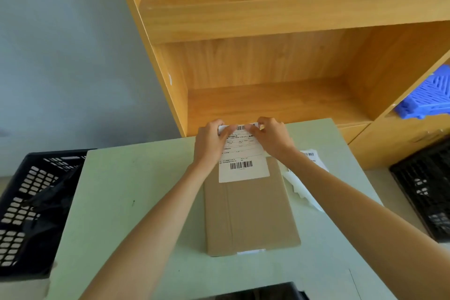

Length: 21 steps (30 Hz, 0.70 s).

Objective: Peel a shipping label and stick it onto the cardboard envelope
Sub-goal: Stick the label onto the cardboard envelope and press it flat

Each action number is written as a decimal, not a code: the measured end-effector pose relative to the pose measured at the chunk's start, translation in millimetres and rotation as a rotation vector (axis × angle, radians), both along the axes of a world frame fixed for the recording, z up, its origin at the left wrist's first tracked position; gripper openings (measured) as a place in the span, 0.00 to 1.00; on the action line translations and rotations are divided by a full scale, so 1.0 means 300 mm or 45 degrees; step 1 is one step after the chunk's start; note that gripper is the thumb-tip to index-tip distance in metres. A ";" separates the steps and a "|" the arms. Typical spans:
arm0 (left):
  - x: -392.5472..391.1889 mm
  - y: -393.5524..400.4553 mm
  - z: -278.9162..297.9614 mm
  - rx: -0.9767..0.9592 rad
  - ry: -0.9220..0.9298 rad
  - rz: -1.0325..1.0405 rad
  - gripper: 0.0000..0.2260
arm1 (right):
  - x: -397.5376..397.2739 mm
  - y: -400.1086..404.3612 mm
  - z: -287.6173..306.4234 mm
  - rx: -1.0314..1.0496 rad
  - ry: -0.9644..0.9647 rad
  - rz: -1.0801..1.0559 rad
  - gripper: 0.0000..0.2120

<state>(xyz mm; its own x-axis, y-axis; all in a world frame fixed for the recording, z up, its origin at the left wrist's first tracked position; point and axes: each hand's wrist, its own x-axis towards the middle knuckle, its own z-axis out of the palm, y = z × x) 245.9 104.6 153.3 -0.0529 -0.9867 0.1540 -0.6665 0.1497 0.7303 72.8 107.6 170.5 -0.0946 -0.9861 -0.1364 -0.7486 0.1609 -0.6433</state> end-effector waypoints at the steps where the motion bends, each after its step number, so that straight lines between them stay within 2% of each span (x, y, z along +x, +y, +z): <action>1: 0.000 0.003 -0.025 0.017 -0.007 0.002 0.24 | 0.000 0.004 -0.026 0.021 0.004 0.000 0.20; 7: -0.004 0.035 -0.185 0.172 -0.048 0.028 0.21 | 0.003 0.047 -0.170 0.192 0.015 -0.053 0.20; 14: -0.011 0.094 -0.320 0.276 -0.117 0.001 0.24 | 0.009 0.090 -0.299 0.319 0.096 -0.073 0.23; 18: -0.016 0.118 -0.365 0.297 -0.205 -0.032 0.23 | 0.015 0.114 -0.357 0.347 0.131 -0.057 0.19; 21: -0.022 0.130 -0.398 0.320 -0.245 -0.045 0.23 | 0.015 0.128 -0.384 0.382 0.204 -0.062 0.19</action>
<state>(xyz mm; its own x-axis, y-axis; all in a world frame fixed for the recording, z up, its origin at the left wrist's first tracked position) 239.2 143.6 33.8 -0.0922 -0.9896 -0.1105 -0.7935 0.0060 0.6085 77.4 145.8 55.3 -0.1843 -0.8981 -0.3993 -0.8233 0.3630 -0.4364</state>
